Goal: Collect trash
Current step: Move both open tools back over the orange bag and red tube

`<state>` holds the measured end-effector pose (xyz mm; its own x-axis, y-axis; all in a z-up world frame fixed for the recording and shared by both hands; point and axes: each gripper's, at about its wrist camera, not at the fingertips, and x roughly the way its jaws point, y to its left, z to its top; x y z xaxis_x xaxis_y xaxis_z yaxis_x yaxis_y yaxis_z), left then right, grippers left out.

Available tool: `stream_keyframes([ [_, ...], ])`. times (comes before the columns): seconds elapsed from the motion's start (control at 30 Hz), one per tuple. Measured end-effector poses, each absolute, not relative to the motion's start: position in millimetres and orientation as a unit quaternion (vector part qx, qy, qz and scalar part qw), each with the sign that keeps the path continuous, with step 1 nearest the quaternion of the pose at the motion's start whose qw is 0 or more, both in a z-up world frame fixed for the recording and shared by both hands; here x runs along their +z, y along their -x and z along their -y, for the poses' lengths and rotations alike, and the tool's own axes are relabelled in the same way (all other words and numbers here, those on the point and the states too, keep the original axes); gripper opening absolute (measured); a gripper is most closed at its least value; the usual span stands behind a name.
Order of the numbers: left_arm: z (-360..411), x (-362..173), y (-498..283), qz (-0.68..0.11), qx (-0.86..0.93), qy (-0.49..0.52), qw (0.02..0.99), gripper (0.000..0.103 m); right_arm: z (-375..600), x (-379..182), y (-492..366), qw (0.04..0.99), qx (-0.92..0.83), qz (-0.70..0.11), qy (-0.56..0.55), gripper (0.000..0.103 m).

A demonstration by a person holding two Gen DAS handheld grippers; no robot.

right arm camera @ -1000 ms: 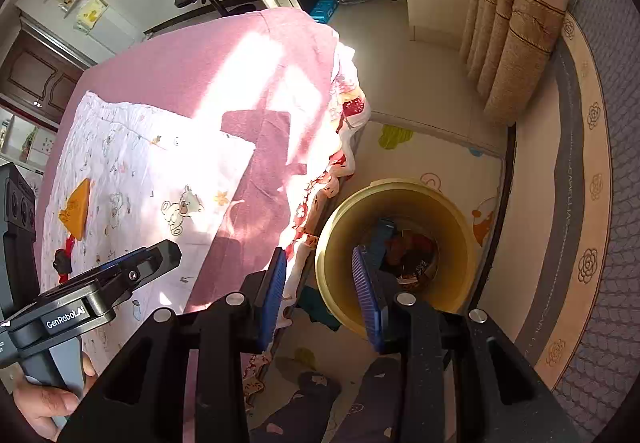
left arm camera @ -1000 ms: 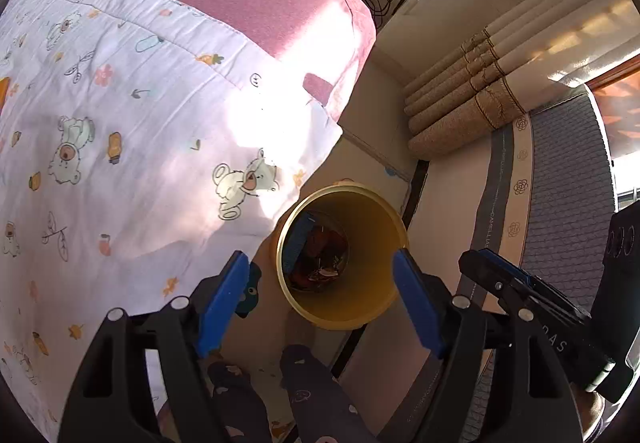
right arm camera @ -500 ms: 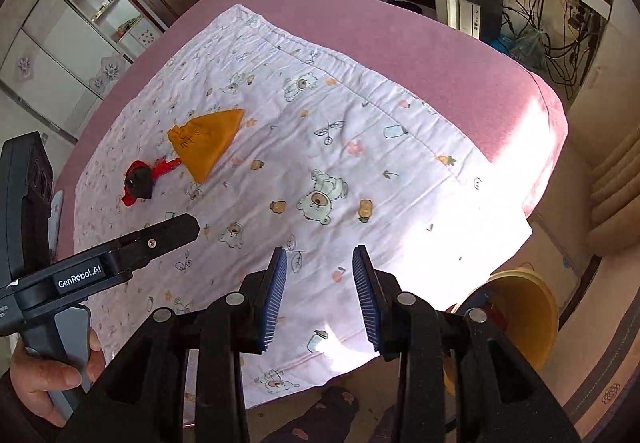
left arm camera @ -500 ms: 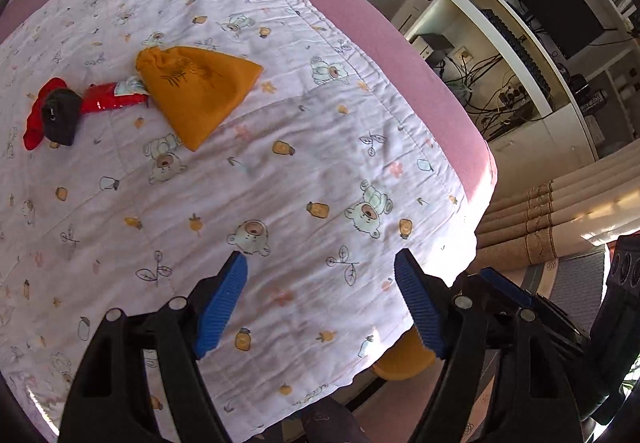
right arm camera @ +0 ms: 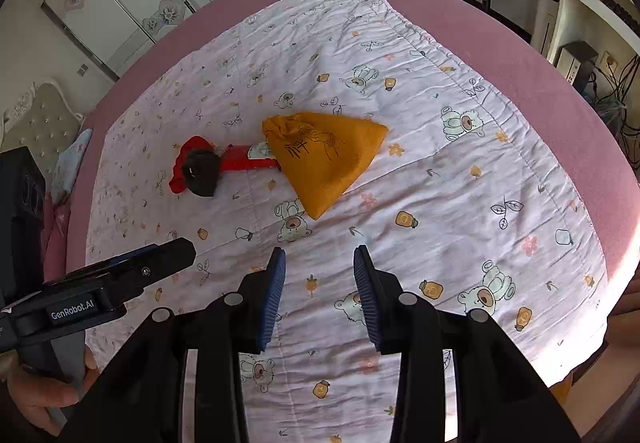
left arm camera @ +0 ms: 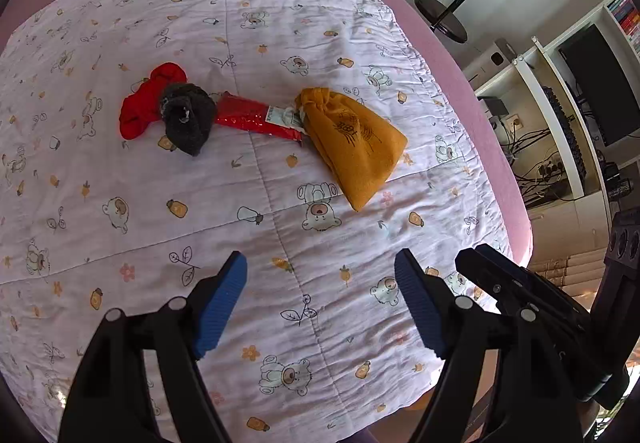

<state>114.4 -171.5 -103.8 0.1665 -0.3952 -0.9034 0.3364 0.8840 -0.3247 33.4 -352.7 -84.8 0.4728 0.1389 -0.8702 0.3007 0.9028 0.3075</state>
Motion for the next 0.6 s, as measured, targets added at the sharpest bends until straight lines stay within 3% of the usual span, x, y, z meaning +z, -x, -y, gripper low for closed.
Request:
stream_keyframes([
  [0.6, 191.5, -126.2, -218.8, -0.616, -0.181, 0.069, 0.763, 0.076, 379.9, -109.6, -161.2, 0.820, 0.006, -0.544, -0.180, 0.042],
])
